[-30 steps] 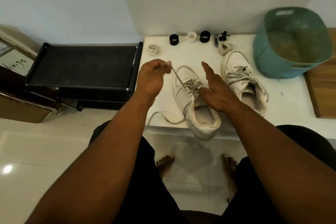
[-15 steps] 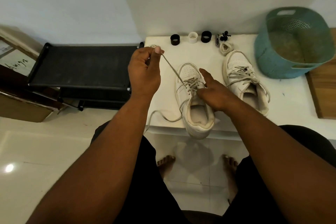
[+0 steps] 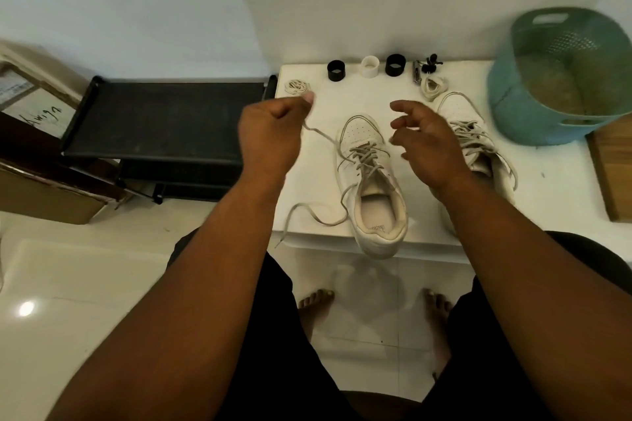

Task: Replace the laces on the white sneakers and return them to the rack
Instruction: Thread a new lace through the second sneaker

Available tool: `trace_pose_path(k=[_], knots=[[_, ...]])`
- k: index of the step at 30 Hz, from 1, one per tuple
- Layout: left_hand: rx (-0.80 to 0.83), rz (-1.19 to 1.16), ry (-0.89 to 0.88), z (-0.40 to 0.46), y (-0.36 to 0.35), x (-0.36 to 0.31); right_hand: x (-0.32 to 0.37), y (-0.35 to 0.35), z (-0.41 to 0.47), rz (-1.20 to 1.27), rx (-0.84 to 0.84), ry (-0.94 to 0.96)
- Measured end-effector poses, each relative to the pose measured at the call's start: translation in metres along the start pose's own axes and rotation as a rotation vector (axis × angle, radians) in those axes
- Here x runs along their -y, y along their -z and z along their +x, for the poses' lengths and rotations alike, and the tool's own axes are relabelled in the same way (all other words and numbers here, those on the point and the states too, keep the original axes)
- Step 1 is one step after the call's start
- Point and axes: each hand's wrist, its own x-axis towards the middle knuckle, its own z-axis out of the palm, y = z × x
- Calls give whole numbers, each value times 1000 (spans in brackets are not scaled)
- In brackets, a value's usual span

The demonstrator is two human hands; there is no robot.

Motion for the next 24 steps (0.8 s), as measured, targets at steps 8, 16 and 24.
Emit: trace_pose_path(k=[8,16,24], knots=[[161,-267,322,-31,-35,-17,14,-32,-21,-193,192,330],[-9,-55,229,-16,-35,7,4,-8,-4,-356,31,273],[281,152,-313,-25,-47,15,20,-25,-22,-489,140,425]])
